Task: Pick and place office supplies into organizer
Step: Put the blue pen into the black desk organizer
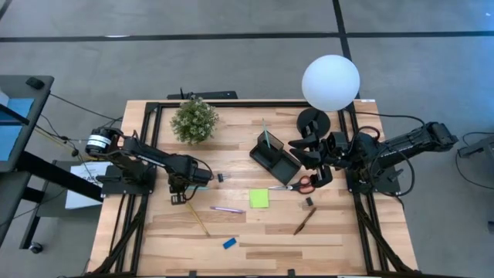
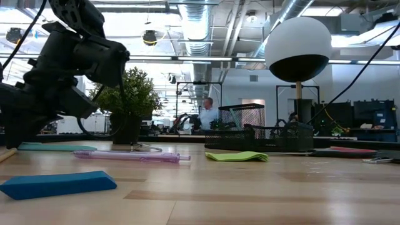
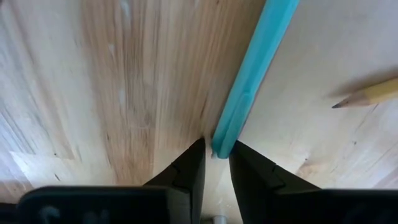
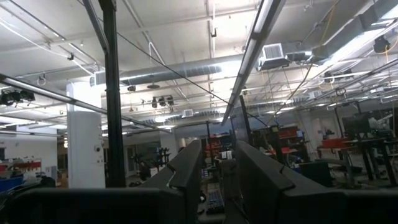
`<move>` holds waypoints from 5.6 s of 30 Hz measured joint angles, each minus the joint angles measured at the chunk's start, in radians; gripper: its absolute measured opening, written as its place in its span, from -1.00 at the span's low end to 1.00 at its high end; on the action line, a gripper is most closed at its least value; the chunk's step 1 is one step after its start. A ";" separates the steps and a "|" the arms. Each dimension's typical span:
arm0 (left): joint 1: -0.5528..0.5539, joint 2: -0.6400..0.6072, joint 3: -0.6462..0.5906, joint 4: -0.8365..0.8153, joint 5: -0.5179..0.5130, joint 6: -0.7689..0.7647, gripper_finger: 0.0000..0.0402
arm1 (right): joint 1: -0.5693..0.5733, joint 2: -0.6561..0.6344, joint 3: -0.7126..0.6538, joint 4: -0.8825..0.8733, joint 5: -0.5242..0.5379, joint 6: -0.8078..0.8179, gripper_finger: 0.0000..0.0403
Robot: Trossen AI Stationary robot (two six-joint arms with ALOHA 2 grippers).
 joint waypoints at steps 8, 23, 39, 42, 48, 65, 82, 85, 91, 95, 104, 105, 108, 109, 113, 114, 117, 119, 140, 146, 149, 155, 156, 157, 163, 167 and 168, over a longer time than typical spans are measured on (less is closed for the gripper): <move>0.000 -0.002 -0.022 0.006 0.020 -0.008 -0.96 | 0.002 0.000 0.000 0.000 0.000 0.000 -0.54; 0.000 0.004 0.246 0.028 -0.042 0.013 -0.99 | 0.002 0.000 0.000 0.000 0.000 0.000 -0.54; 0.088 0.002 0.557 -0.012 -0.064 0.102 -1.00 | 0.029 0.000 0.053 -0.299 -0.020 -0.013 -0.48; 0.088 0.002 0.558 0.001 -0.027 0.071 -0.96 | 0.023 0.033 0.112 -0.607 0.058 0.030 -0.40; 0.108 0.000 0.694 -0.088 0.094 -0.013 -0.90 | 0.008 0.218 0.127 -0.660 0.079 0.119 -0.26; 0.129 -0.170 1.231 -0.212 -0.131 0.078 -0.88 | 0.033 0.977 0.173 0.100 0.079 0.242 -0.32; 0.129 -0.203 1.230 -0.296 -0.219 0.089 -0.37 | 0.004 1.101 0.407 -0.371 0.110 0.253 -0.18; 0.129 -0.203 1.230 -0.298 -0.219 0.099 -0.36 | -0.006 1.100 0.407 -0.414 0.110 0.253 -0.18; 0.129 -0.203 1.230 -0.318 -0.226 0.107 -0.36 | -0.029 1.142 0.411 -0.400 0.116 0.280 -0.18; 0.129 -0.203 1.230 -0.333 -0.247 0.108 -0.36 | -0.018 1.219 0.429 -0.316 0.111 0.353 -0.18; 0.129 -0.203 1.230 -0.376 -0.295 0.107 -0.36 | 0.034 1.273 0.447 -0.272 0.167 0.151 -0.23; 0.129 -0.203 1.230 -0.376 -0.295 0.102 -0.36 | 0.031 1.273 0.447 -0.272 0.158 0.146 -0.24; 0.129 -0.203 1.230 -0.376 -0.295 0.090 -0.36 | 0.013 1.273 0.444 -0.265 0.126 0.168 -0.28; 0.129 -0.203 1.230 -0.376 -0.295 0.088 -0.36 | 0.008 1.273 0.443 -0.259 0.117 0.179 -0.30; 0.129 -0.203 1.230 -0.375 -0.295 0.080 -0.36 | 0.004 1.273 0.443 -0.255 0.108 0.132 -0.43; 0.129 -0.203 1.230 -0.375 -0.295 0.080 -0.36 | 0.005 1.273 0.443 -0.255 0.098 0.117 -0.48; 0.129 -0.202 1.230 -0.373 -0.304 0.075 -0.36 | 0.007 1.274 0.443 -0.252 0.081 0.130 -0.59; 0.129 -0.203 1.230 -0.372 -0.317 0.066 -0.36 | 0.011 1.292 0.443 -0.213 0.088 0.153 -0.66; 0.129 -0.202 1.230 -0.332 -0.323 0.034 -0.36 | 0.008 0.825 0.435 -0.795 -0.021 0.379 -0.93; 0.129 -0.203 1.230 -0.328 -0.323 0.034 -0.36 | 0.009 0.596 0.435 -1.117 0.045 0.410 -0.90; 0.129 -0.202 1.230 -0.328 -0.323 0.034 -0.36 | -0.010 0.480 0.435 -1.343 0.098 0.466 -0.91; 0.129 -0.202 1.230 -0.327 -0.323 0.035 -0.36 | -0.088 0.261 0.439 -1.632 0.154 0.525 -0.92; 0.129 -0.202 1.230 -0.325 -0.323 0.035 -0.36 | -0.109 0.234 0.447 -1.673 0.151 0.535 -0.91; 0.129 -0.202 1.230 -0.320 -0.323 0.036 -0.36 | -0.134 0.212 0.461 -1.722 0.151 0.548 -0.90; 0.129 -0.202 1.230 -0.270 -0.323 0.055 -0.36 | -0.316 0.204 0.563 -1.907 -0.005 0.586 -0.91; 0.129 -0.202 1.230 -0.249 -0.323 0.067 -0.36 | -0.391 0.263 0.596 -1.947 -0.097 0.571 -0.91; 0.129 -0.202 1.230 -0.250 -0.323 0.067 -0.36 | -0.405 0.280 0.601 -1.963 -0.112 0.569 -0.90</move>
